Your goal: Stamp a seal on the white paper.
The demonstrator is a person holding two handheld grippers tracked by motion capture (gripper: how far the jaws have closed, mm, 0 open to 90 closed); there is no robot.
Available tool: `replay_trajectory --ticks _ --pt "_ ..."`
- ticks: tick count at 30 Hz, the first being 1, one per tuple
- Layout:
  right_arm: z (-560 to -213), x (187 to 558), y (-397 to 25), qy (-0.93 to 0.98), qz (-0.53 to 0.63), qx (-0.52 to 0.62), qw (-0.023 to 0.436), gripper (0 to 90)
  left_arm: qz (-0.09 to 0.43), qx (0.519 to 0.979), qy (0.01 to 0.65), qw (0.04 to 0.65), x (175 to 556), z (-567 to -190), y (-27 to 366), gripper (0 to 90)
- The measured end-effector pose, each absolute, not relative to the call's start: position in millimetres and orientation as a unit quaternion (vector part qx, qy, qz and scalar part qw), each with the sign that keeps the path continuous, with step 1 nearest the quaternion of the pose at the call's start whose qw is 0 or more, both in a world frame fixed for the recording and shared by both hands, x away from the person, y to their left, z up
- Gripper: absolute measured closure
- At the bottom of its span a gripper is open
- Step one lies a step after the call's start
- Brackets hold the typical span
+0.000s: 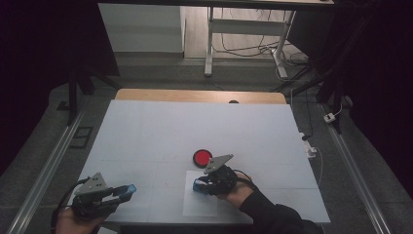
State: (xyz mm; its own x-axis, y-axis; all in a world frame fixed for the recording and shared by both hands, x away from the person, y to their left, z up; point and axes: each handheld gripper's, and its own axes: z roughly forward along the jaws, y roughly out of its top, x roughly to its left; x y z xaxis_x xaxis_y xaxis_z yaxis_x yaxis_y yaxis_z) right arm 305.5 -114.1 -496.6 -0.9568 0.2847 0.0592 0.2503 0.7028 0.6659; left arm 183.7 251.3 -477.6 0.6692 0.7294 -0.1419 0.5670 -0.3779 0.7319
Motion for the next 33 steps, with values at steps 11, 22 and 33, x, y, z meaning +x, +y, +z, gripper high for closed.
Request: replay_trajectory --ticks 11,22,33 --pt "-498 313 -118 0.915 0.368 0.167 -0.006 70.5 0.102 0.824 0.393 0.395 184 -478 251 67.8" --pt "-496 299 -111 0.926 0.35 0.131 0.053 70.5 0.102 0.824 0.394 0.394 184 -478 251 67.8" --pt "-496 294 -109 0.927 0.347 0.122 0.069 70.5 0.101 0.824 0.394 0.394 184 -478 251 67.8"
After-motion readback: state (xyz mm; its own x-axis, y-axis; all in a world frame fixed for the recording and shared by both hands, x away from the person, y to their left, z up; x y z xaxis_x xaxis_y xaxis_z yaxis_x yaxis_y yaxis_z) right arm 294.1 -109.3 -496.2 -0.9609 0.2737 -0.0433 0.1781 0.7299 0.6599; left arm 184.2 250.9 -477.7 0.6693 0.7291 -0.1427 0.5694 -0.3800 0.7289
